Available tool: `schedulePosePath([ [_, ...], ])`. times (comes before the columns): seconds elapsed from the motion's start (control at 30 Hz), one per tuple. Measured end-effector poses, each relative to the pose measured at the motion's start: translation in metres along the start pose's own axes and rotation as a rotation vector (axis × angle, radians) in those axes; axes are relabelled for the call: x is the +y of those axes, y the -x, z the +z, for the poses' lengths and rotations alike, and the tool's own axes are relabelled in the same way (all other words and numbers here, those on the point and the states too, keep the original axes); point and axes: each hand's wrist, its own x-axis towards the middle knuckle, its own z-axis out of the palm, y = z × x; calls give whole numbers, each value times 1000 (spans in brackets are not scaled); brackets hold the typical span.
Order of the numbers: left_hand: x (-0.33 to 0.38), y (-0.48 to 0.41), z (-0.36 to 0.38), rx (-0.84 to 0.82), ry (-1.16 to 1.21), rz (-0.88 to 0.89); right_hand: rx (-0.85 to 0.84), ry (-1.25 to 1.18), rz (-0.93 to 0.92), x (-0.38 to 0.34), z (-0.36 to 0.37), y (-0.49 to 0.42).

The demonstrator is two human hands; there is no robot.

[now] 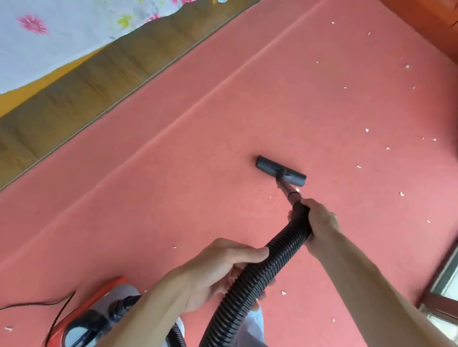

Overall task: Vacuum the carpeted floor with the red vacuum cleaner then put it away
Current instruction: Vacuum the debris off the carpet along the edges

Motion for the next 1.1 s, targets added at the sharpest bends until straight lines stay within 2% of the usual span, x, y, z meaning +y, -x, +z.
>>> schedulePosePath([
  [0.23,-49,43,-7,-110,-37,-67,59,-46,45,73,-41,47],
  [0.43,-70,48,-5,-104,-126,-76,85,-123,70,117,-57,51],
  [0.73,-101,-13,32,67,-132,16,35,-177,28,109,-73,-21],
  [0.87,-105,-25,43,69,-120,23,-23,-185,47,105,-85,-29],
  [0.97,-101,-14,36,8,-152,-36,-44,-139,110,109,-95,-13],
  [1.1,-86,10,9,-175,-173,-149,-60,-8,176,117,-103,21],
])
